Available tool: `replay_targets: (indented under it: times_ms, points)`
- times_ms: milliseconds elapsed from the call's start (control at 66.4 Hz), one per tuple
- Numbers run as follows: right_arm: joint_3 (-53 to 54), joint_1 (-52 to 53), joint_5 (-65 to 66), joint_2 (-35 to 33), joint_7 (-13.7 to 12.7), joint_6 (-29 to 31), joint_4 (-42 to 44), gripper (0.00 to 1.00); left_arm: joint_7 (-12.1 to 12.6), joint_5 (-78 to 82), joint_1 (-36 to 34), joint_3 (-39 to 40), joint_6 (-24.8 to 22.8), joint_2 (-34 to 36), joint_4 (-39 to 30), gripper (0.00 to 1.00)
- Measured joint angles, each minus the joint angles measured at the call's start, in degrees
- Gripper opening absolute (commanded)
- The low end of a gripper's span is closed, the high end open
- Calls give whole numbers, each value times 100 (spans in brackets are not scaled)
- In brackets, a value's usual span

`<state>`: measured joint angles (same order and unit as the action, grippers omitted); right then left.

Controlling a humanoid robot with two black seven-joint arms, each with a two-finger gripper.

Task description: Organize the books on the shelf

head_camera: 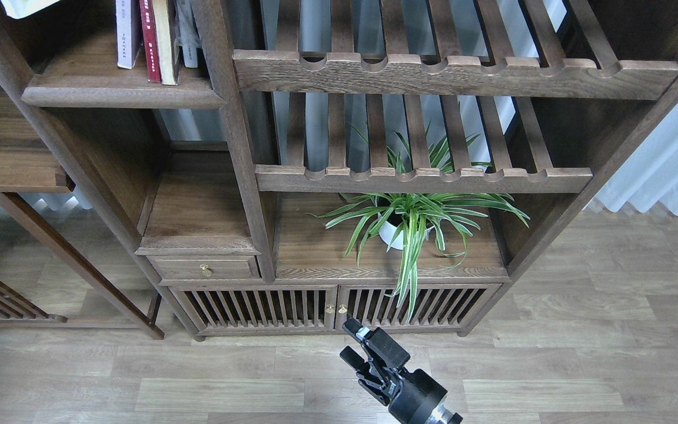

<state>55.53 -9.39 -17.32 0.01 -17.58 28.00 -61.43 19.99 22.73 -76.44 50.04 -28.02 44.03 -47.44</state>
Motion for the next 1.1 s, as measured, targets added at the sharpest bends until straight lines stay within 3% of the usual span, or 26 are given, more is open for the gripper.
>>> replay_targets:
  times_ms: [105, 331, 783, 1099]
  points:
    - [78, -2, 0, 0, 7, 0, -1, 99, -168, 276, -159, 29, -2, -432, 508, 4]
    - [221, 47, 8, 0, 3, 0, -2, 99, -915, 516, -280, -36, 3, -886, 1010, 4]
    - [222, 60, 2, -1, 0, 0, -2, 99, -1413, 675, -332, -413, 4, -1558, 1336, 4]
    - [222, 8, 0, -1, 0, 0, -18, 99, -1923, 1150, -544, -839, 2, -1778, 1880, 4]
